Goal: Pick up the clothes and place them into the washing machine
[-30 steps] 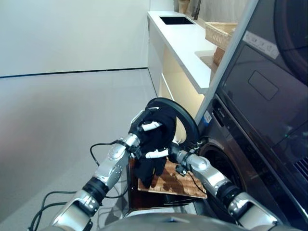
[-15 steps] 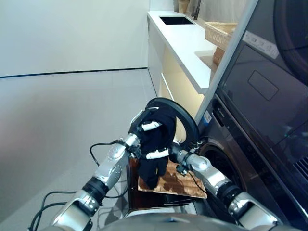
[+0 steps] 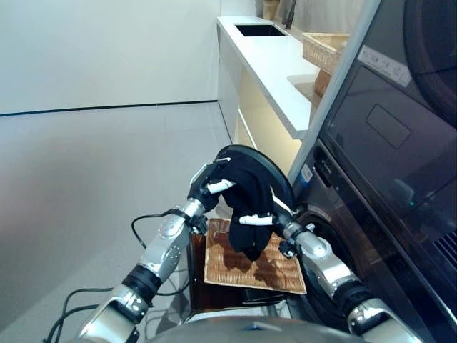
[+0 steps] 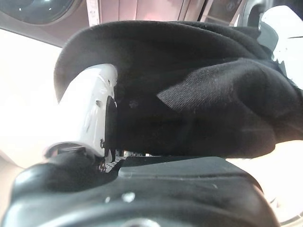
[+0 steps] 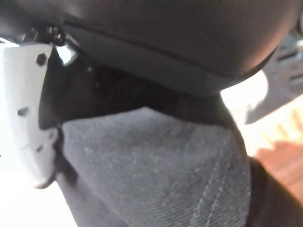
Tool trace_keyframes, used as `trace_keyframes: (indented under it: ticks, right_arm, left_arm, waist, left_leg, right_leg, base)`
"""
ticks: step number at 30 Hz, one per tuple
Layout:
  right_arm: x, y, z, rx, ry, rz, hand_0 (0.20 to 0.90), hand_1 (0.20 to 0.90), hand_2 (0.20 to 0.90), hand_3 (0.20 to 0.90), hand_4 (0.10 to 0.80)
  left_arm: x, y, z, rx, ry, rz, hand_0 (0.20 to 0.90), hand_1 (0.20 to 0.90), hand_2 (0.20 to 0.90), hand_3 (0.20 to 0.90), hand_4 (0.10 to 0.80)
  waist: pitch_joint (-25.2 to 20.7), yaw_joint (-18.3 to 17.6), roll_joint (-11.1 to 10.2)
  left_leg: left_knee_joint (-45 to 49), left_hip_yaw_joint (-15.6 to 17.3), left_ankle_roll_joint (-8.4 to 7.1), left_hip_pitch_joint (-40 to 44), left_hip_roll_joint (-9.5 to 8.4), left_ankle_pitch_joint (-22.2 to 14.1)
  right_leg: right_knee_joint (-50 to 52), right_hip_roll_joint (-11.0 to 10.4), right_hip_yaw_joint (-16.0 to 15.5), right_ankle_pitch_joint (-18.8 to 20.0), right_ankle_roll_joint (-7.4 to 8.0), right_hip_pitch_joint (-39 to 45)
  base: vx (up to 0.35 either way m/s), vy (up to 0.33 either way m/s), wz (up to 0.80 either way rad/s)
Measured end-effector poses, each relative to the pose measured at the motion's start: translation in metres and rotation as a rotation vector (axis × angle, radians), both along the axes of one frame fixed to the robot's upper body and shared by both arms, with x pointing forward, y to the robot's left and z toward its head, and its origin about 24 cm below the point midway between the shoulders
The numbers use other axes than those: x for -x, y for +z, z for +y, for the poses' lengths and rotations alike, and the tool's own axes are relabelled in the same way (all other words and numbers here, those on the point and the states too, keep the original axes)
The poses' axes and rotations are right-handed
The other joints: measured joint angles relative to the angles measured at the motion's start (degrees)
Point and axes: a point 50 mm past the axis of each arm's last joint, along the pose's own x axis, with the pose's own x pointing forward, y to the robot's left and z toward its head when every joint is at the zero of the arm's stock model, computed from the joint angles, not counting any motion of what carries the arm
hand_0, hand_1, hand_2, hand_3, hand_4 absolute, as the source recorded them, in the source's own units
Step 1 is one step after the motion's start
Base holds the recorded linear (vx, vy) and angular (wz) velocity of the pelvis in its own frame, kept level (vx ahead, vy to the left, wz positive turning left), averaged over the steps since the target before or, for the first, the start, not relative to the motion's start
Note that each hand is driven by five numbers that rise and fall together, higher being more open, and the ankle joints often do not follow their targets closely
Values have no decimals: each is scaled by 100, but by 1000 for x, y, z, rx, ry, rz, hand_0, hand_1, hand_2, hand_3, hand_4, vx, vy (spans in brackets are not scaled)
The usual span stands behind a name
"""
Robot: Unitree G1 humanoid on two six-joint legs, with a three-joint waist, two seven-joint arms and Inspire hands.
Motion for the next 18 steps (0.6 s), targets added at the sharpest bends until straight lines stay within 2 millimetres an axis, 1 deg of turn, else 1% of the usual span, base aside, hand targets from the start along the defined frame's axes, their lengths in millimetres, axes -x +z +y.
trace_keyframes:
  ticks: [4,7,15,18]
  right_arm:
    - [4,-2,-8,8,-43,1,200,200,200,200,300]
    - [8,-4,-15,8,-81,5,200,200,200,200,300]
    - [13,-6,-25,22,-147,6,200,200,200,200,300]
    - [18,-5,-34,20,-200,-1,200,200,200,200,300]
  left_arm:
    - [4,-7,12,-43,49,13,900,900,900,900,800]
    - [10,-14,17,-83,53,28,900,900,900,900,800]
    - [25,-30,27,-96,91,86,900,900,900,900,800]
    - [30,-38,35,-107,126,114,900,900,900,900,800]
  waist:
    - [1,-3,-1]
    - [2,7,-3]
    - [4,11,-4]
    - [4,17,-2]
  left_leg:
    - [-1,0,0,-2,0,-1]
    - [-1,-3,0,-4,0,-2]
    - [-4,-7,-1,-10,0,-3]
    - [-4,-10,-3,-11,0,-5]
  right_leg:
    - [0,0,0,0,0,-2]
    - [0,-1,-1,-1,1,-1]
    - [-2,-3,-1,-2,0,-3]
    - [-2,-2,-1,-5,-2,-4]
  base:
    - [0,0,0]
    - [0,0,0]
    - [0,0,0]
    - [0,0,0]
